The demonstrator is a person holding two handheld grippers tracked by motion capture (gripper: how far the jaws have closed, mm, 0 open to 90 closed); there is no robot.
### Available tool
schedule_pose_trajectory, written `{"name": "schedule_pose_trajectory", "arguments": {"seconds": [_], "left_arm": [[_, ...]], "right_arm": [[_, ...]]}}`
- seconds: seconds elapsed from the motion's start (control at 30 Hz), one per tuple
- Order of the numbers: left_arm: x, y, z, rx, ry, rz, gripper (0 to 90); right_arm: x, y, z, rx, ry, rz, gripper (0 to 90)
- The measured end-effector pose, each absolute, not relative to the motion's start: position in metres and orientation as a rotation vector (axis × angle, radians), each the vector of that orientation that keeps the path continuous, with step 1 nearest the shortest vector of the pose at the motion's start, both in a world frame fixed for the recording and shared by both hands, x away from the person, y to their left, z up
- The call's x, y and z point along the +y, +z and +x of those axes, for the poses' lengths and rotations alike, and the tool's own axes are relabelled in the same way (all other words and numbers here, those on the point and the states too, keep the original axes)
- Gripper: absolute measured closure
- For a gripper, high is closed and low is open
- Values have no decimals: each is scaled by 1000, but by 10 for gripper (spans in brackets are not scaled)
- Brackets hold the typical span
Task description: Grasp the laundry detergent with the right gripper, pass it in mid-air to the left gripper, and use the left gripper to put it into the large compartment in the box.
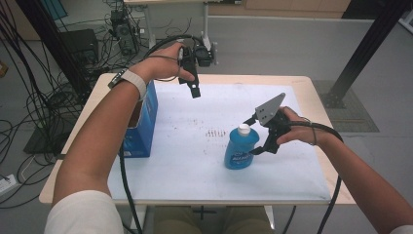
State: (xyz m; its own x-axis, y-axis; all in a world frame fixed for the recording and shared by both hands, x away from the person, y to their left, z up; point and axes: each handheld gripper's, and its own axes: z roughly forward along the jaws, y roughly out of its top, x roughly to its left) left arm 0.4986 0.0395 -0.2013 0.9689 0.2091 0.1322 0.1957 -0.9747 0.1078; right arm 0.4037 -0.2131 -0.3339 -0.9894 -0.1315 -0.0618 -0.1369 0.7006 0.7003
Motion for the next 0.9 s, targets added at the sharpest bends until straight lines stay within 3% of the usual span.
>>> {"name": "schedule_pose_trajectory", "arguments": {"seconds": [0.9], "left_arm": [[38, -203, 499, 306, 220, 3030, 96]], "right_arm": [[-210, -349, 400, 2882, 1245, -231, 97]]}}
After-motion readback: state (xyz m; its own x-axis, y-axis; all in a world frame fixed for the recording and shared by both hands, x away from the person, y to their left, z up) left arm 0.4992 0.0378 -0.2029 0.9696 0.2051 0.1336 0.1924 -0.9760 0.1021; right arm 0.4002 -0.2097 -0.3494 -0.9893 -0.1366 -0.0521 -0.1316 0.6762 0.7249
